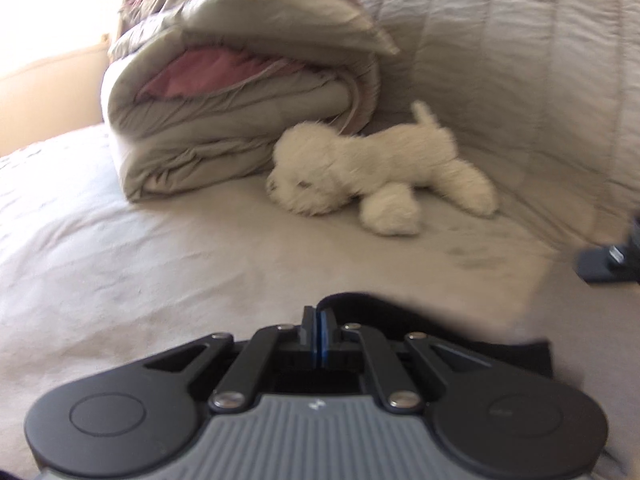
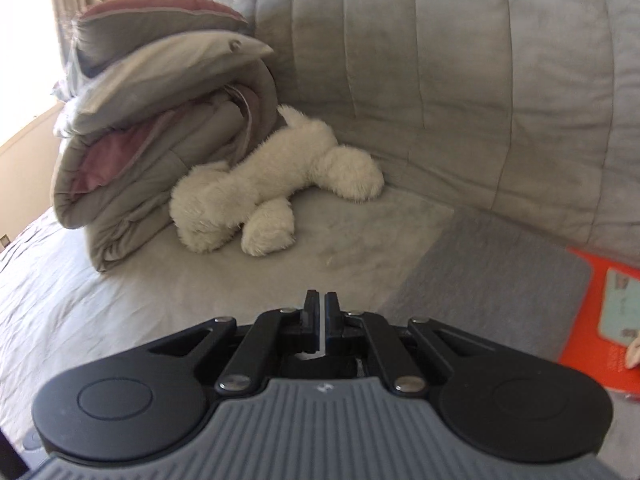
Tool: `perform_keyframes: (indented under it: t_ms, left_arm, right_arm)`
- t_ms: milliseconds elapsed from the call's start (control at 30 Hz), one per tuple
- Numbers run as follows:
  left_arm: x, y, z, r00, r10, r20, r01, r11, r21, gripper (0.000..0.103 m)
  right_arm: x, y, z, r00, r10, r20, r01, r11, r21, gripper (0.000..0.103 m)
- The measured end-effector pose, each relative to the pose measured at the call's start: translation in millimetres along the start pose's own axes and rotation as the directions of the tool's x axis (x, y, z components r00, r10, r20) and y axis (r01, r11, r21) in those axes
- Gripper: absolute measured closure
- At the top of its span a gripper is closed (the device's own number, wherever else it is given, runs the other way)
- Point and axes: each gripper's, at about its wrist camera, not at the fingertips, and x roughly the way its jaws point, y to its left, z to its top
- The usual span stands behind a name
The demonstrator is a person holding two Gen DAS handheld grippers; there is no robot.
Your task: Fold clothes
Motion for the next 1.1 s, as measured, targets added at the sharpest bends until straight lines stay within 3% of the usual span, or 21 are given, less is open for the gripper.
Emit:
perform_keyframes:
  t_ms: [100, 133, 200, 267, 300, 400, 633, 800, 1100]
  left_arm:
    - [21, 6, -4, 0.997, 0.042, -0.058, -0.043, 0.999, -0.023, 0.099]
    - [20, 9, -5, 0.997, 0.036, -0.062, -0.039, 0.998, -0.040, 0.099]
    - [19, 15, -8, 0.997, 0.024, -0.072, -0.029, 0.997, -0.073, 0.095]
    - [18, 21, -11, 0.997, 0.011, -0.080, -0.020, 0.994, -0.106, 0.094]
    - [17, 24, -12, 0.996, 0.005, -0.085, -0.015, 0.992, -0.122, 0.092]
    - [7, 32, -11, 0.995, -0.034, -0.094, 0.017, 0.985, -0.173, 0.080]
    - [-38, 51, -13, 0.991, -0.085, -0.107, 0.070, 0.988, -0.141, 0.073]
    - [-70, 84, -23, 0.990, -0.040, -0.133, 0.038, 0.999, -0.021, 0.066]
    - [-94, 151, -48, 0.980, 0.049, -0.192, -0.036, 0.997, 0.075, 0.065]
  right_arm:
    - [15, -3, -7, 0.999, -0.006, -0.038, 0.005, 1.000, -0.015, 0.097]
    - [19, -4, -9, 0.999, -0.009, -0.047, 0.008, 1.000, -0.020, 0.088]
    - [25, -8, -13, 0.997, -0.008, -0.070, 0.006, 1.000, -0.019, 0.083]
    - [27, -10, -18, 0.996, -0.003, -0.086, -0.001, 0.999, -0.041, 0.063]
    - [26, -10, -22, 0.996, -0.003, -0.088, -0.002, 0.998, -0.066, 0.061]
    - [21, -7, -37, 0.995, 0.016, -0.103, -0.031, 0.989, -0.142, 0.061]
    - [5, 8, -66, 0.979, 0.107, -0.172, -0.157, 0.938, -0.309, 0.061]
    - [8, 24, -76, 0.951, 0.164, -0.262, -0.259, 0.885, -0.386, 0.061]
    - [37, 41, -97, 0.952, 0.086, -0.292, -0.229, 0.836, -0.498, 0.061]
